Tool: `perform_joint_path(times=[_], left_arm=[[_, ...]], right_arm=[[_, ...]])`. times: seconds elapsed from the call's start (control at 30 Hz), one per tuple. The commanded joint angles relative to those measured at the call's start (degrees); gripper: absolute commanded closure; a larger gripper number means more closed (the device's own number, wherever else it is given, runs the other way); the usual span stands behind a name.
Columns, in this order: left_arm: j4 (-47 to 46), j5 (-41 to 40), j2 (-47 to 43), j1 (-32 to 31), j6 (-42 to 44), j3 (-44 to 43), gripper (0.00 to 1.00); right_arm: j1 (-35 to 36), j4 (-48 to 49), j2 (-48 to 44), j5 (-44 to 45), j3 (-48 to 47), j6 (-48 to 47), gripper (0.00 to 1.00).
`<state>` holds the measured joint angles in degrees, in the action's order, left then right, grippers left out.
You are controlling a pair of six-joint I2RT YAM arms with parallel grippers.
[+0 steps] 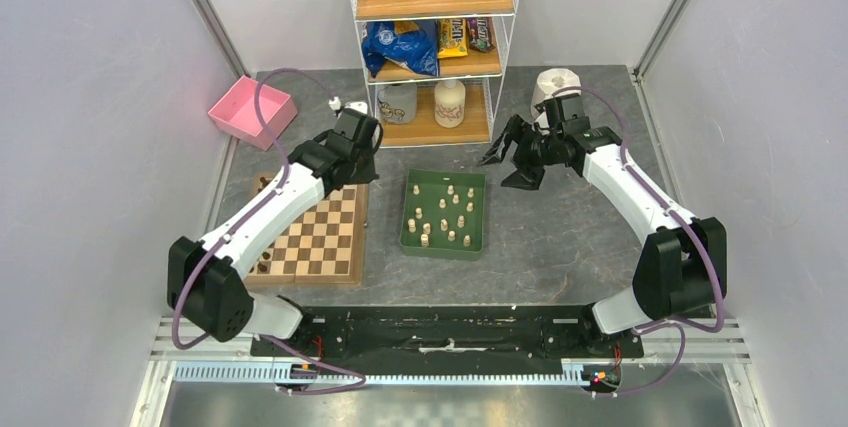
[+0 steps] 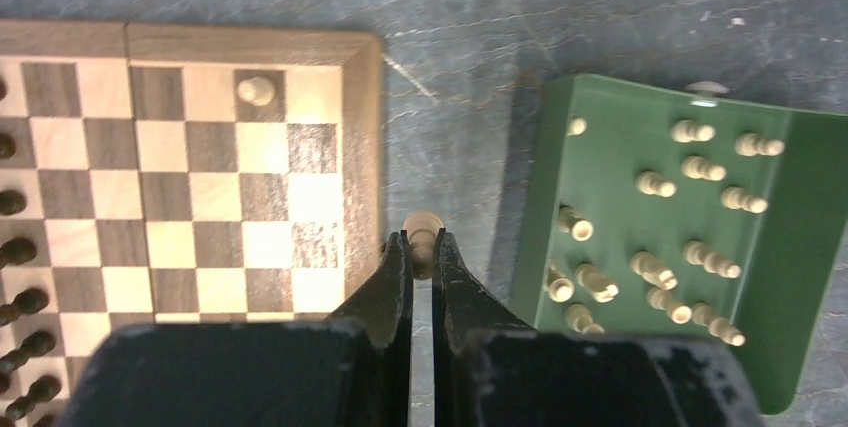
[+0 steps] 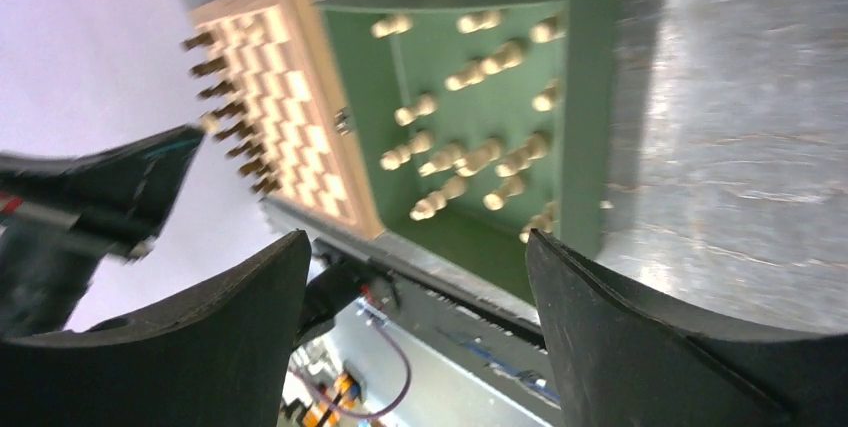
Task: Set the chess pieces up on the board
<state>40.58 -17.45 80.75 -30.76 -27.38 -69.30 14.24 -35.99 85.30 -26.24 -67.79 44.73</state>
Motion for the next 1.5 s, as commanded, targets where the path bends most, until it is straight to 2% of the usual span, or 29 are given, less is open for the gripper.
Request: perform_joint_path(times=[0.0,0.07,0.27,0.4,0.53,0.7,0.87,1.13,1.47], left_arm=[[1.3,0.85,-4.81,2.65,-0.72,2.59,0.98],[1.76,1.02,-5.75,3.37,-0.58,3.82,0.98],[2.55,1.06,-7.93,4.87,-0.91,7.76,0.98],[2.57,1.44,-9.0,5.62,-1.35,9.72,0.98],[2.56,1.38,-9.45,6.05,-1.28,11.07,0.98],[2.45,1.1,-8.98,6.75,-1.23,12.33,0.98],[1.97,0.71,-8.18,7.43,-0.84,13.23,0.98],[-2.35,2.23,-5.67,11.38,-0.4,15.11,0.98],[-7.93,2.16,-0.37,14.83,1.56,15.45,0.98]], right_arm=[[-0.18,6.68,-2.23,-13.86,-1.45,1.42,0.13],[-0.05,7.3,-2.34,-17.95,-1.65,-1.41,0.14],[0.74,18.21,-5.83,-31.58,1.86,-7.19,0.15],[2.86,18.39,-9.23,-36.48,2.3,-15.62,0.13],[7.14,18.41,-13.11,-35.69,3.87,-23.35,0.1],[10.07,20.92,-16.06,-36.05,6.45,-28.04,0.08],[10.24,21.37,-16.41,-34.1,6.85,-28.8,0.08],[10.22,19.49,-13.67,-21.86,5.11,-26.61,0.09],[10.25,17.78,-10.9,-15.8,3.23,-24.21,0.11]])
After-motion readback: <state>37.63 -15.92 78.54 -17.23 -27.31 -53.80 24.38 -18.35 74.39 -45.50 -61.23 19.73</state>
